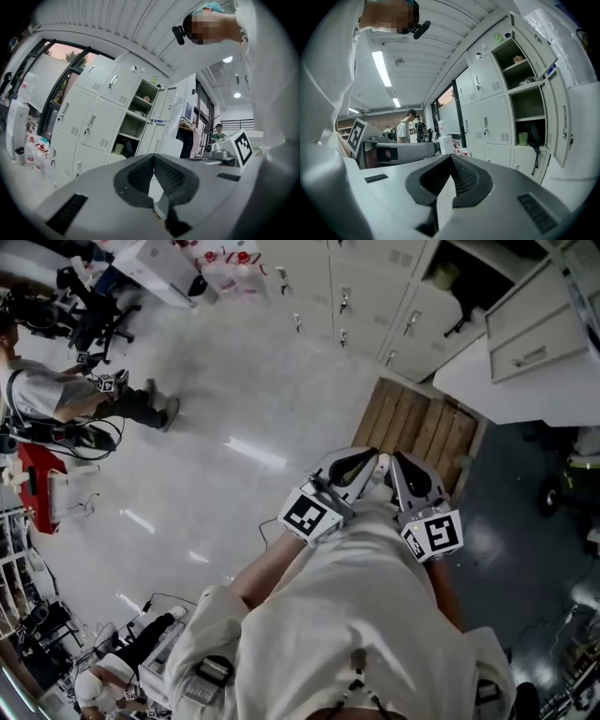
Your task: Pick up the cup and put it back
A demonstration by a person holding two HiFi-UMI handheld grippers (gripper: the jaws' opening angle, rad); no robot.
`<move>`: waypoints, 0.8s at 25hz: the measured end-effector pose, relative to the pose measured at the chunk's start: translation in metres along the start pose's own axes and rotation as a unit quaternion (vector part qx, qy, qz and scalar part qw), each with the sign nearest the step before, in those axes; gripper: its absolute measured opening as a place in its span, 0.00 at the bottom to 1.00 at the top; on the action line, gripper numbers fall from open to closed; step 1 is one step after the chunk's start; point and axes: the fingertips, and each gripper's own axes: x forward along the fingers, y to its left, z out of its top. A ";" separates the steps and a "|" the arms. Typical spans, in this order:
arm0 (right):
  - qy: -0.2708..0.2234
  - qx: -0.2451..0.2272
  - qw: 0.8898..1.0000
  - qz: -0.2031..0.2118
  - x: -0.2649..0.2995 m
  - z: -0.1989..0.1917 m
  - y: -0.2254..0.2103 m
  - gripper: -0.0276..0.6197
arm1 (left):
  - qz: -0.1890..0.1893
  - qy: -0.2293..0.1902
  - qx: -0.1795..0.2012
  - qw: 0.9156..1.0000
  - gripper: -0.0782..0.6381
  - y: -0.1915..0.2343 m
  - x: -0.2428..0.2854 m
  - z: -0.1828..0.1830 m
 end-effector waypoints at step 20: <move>-0.015 0.005 0.998 0.063 -0.002 -0.008 0.089 0.08 | 0.039 -0.025 0.027 0.999 0.12 -0.013 -0.092 -0.004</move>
